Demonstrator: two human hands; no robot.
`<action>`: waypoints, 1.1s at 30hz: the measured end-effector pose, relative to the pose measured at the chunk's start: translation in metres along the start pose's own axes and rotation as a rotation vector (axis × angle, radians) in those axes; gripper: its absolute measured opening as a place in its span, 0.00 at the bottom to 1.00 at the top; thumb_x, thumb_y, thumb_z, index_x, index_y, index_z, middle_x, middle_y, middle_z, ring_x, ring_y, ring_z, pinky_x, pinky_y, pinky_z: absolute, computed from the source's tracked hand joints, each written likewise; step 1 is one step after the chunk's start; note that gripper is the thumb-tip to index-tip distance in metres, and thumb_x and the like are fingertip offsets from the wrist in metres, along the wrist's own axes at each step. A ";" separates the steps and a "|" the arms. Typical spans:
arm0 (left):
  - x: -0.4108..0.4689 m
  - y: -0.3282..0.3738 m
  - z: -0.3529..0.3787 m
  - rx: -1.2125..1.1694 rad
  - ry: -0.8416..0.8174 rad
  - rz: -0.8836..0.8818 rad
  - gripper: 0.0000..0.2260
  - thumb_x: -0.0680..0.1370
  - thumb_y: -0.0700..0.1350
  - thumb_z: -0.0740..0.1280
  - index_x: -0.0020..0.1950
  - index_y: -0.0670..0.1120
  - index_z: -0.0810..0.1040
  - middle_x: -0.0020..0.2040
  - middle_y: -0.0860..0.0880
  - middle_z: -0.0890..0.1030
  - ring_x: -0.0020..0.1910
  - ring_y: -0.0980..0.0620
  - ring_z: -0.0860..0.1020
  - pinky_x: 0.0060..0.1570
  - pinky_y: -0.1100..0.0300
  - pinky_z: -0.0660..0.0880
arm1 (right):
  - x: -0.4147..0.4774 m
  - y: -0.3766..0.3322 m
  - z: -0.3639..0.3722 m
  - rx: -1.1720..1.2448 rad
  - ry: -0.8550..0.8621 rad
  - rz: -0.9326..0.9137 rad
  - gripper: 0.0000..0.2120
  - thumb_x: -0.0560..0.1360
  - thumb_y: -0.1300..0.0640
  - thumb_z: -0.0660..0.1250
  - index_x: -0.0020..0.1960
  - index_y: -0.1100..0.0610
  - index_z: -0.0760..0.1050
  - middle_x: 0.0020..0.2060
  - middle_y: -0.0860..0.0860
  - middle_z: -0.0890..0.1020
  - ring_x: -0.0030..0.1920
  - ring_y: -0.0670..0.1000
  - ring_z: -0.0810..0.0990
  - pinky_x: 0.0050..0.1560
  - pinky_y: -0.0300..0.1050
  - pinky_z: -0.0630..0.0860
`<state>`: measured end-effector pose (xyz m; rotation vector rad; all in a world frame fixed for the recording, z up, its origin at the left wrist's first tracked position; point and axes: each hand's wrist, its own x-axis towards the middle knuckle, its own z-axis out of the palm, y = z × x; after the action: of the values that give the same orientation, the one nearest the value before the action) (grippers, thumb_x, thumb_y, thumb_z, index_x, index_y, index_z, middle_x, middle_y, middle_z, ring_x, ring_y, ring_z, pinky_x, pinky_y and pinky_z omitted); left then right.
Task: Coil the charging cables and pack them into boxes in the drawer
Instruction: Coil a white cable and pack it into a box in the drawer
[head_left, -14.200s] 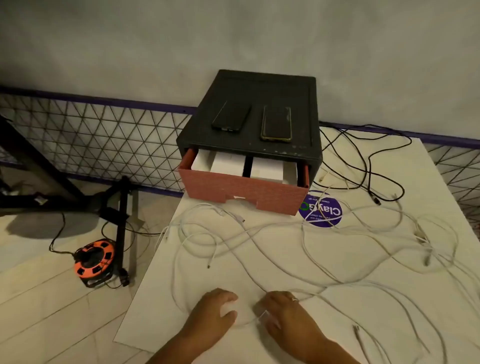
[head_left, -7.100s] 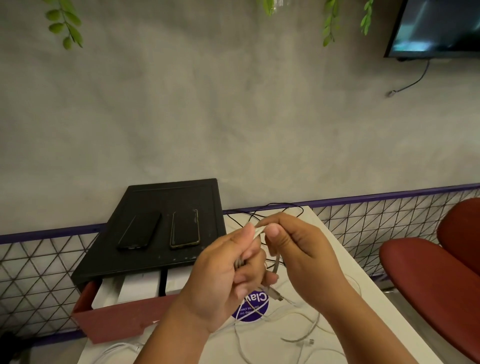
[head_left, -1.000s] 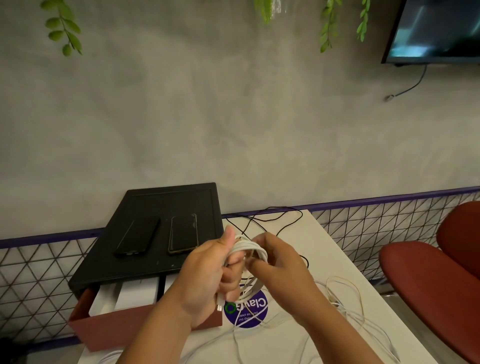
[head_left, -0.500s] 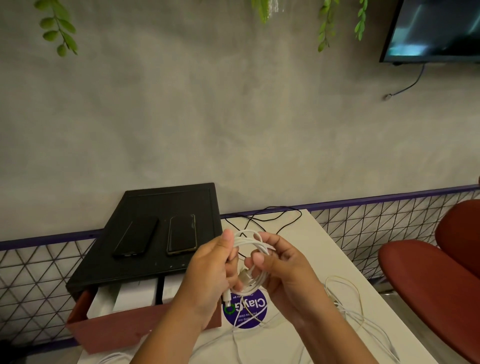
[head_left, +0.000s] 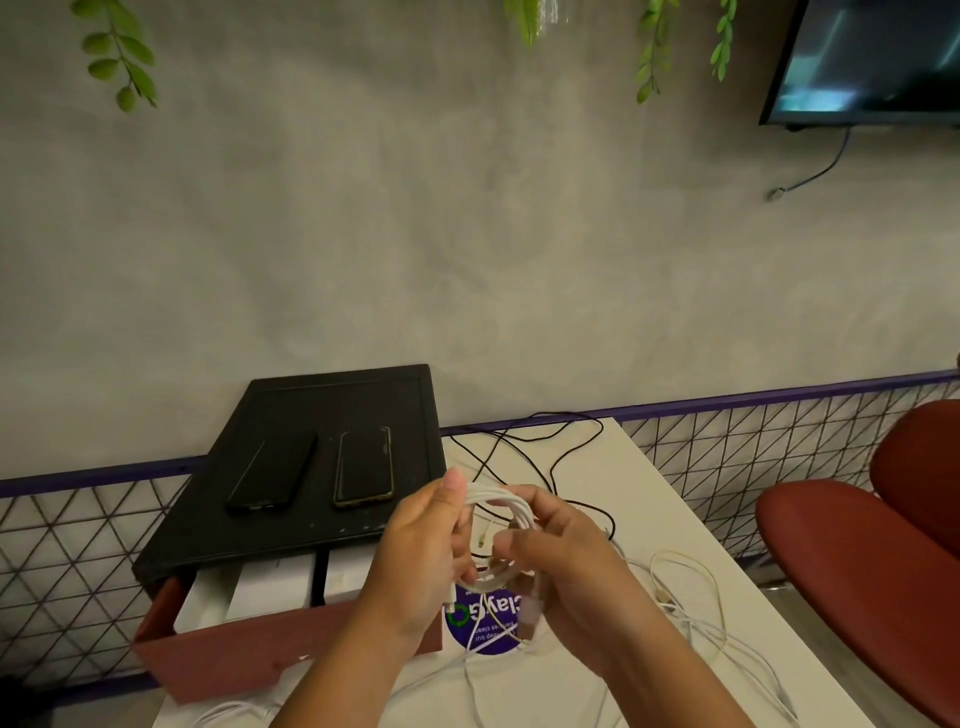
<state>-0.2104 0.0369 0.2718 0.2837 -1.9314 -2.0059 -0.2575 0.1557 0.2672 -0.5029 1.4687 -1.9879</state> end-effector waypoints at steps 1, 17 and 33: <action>0.000 0.000 -0.001 -0.008 0.013 -0.009 0.18 0.81 0.49 0.53 0.32 0.43 0.63 0.22 0.53 0.60 0.21 0.57 0.58 0.26 0.61 0.62 | 0.000 0.000 0.000 -0.156 0.049 -0.033 0.11 0.70 0.68 0.67 0.48 0.55 0.78 0.29 0.47 0.79 0.32 0.44 0.78 0.36 0.38 0.74; 0.000 0.006 -0.014 0.403 -0.106 0.160 0.14 0.70 0.58 0.63 0.37 0.48 0.75 0.22 0.54 0.70 0.22 0.60 0.67 0.27 0.63 0.68 | -0.009 -0.029 -0.039 -0.741 0.288 -0.463 0.26 0.69 0.79 0.56 0.33 0.49 0.75 0.36 0.48 0.82 0.35 0.45 0.78 0.37 0.36 0.75; -0.009 -0.010 0.010 -0.159 0.034 0.093 0.16 0.68 0.58 0.60 0.36 0.45 0.71 0.22 0.53 0.61 0.22 0.58 0.60 0.24 0.64 0.65 | -0.008 0.002 -0.001 -0.049 0.079 -0.145 0.05 0.67 0.63 0.68 0.42 0.58 0.76 0.34 0.54 0.82 0.34 0.51 0.80 0.39 0.42 0.76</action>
<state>-0.2071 0.0493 0.2614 0.1835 -1.7201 -2.0649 -0.2514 0.1613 0.2656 -0.5717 1.5724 -2.1091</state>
